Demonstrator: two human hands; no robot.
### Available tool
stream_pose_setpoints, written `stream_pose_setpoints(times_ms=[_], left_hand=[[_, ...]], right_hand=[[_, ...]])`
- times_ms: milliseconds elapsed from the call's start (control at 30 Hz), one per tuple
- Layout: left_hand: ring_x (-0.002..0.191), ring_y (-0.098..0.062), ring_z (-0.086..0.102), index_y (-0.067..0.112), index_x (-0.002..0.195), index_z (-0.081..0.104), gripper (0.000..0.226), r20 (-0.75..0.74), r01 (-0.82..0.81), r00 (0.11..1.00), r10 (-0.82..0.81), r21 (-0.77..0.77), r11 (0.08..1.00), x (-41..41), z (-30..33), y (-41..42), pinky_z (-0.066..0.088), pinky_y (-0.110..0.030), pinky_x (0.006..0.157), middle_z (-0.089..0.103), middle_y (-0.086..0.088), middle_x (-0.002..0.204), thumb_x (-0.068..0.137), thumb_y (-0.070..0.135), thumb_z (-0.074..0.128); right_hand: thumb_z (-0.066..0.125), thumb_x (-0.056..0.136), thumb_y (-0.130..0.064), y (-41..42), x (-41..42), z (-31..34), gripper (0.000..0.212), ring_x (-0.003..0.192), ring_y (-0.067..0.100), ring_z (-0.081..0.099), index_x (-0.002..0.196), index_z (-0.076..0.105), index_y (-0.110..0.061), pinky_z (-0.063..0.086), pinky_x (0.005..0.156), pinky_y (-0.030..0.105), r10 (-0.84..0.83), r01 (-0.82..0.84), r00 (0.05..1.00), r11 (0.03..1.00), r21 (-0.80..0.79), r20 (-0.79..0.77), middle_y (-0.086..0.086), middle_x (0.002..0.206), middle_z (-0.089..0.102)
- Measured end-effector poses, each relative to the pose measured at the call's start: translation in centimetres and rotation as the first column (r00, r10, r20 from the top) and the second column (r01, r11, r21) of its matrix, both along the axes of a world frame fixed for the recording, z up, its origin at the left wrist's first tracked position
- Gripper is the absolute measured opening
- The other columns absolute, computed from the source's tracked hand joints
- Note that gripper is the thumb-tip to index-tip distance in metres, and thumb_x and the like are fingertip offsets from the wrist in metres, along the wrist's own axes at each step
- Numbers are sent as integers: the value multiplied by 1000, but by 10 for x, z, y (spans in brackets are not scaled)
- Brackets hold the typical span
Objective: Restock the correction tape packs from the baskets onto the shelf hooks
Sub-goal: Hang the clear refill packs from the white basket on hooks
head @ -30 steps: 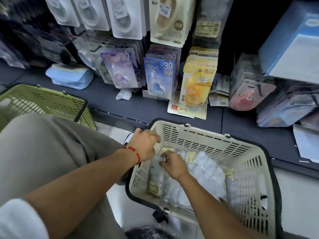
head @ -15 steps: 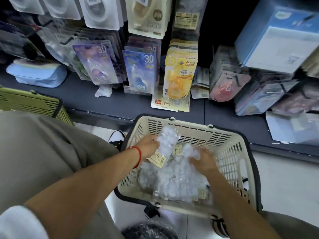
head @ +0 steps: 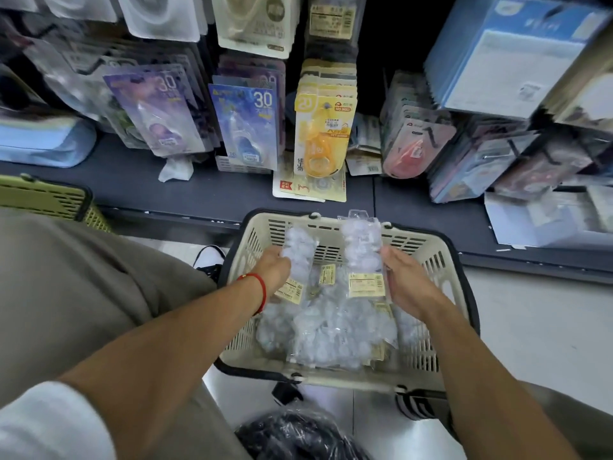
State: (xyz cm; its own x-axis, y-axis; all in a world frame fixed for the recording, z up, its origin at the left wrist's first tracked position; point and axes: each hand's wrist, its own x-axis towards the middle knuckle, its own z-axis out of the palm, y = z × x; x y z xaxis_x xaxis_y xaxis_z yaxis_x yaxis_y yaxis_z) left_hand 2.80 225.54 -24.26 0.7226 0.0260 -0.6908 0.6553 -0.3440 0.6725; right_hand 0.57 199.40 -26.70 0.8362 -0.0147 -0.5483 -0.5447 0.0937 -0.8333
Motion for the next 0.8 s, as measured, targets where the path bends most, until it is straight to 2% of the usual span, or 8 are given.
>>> stream_pose_setpoints(times_ms=[67,133,267,367,467,600,733,800], left_hand=[[95,-34,73,26,135,52,27,-104,-125,989,109,-166,978,-2,6,-6,64,-54,84,72,-15,108,112,33,39],[96,-35,76,25,131,56,33,-192,-161,976,105,-309,937,-5,11,-10,64,-55,82,77,-15,109,109,48,47],[107,-34,73,16,136,53,47,-89,-66,995,39,-327,943,-13,1,-13,61,-61,87,72,-13,126,95,10,76],[89,-22,72,20,134,51,49,-70,-62,996,45,-261,963,-12,-3,-7,65,-39,58,72,-8,118,94,1,73],[87,-20,71,24,133,49,50,-86,-35,996,15,-238,971,-8,-5,-2,62,-35,55,73,-5,113,95,1,71],[101,-32,73,25,129,48,43,-109,-24,994,-2,-242,970,-9,-10,-2,62,-57,88,74,-12,116,98,3,67],[99,-33,73,28,123,48,36,-81,-16,997,1,-188,982,-13,-14,-7,64,-54,83,73,-13,111,98,8,64],[93,-33,74,27,118,49,29,-61,-35,998,26,-154,987,-15,-14,-11,65,-46,71,73,-15,106,96,13,61]], right_hand=[[44,114,-25,25,4,4,30,89,21,79,117,67,-6,65,72,35,-51,50,998,998,35,31,8,103,81],[49,112,-20,50,6,3,25,79,16,77,108,69,-5,62,66,29,-12,14,997,1000,-20,75,5,94,81],[60,107,-23,65,-2,-6,21,77,12,71,100,77,-15,59,69,28,68,-40,990,975,-220,124,-1,84,79],[65,104,-20,32,-20,-22,25,116,24,68,127,71,-11,53,98,38,264,-202,965,741,-640,0,9,127,72],[69,102,-21,6,-57,-39,65,148,28,44,160,42,-17,36,122,42,465,-564,817,520,-641,-341,6,164,42],[61,107,-19,-6,-67,-41,48,134,25,57,153,53,-16,50,106,31,452,-505,857,640,-579,-248,9,154,55],[48,112,-28,-24,-43,-21,34,101,30,73,117,74,-7,59,93,45,166,-180,984,885,-429,-69,13,112,76],[46,111,-28,-30,-33,-15,33,85,29,73,104,72,-10,59,79,41,9,-37,996,949,-314,-91,10,95,77]])
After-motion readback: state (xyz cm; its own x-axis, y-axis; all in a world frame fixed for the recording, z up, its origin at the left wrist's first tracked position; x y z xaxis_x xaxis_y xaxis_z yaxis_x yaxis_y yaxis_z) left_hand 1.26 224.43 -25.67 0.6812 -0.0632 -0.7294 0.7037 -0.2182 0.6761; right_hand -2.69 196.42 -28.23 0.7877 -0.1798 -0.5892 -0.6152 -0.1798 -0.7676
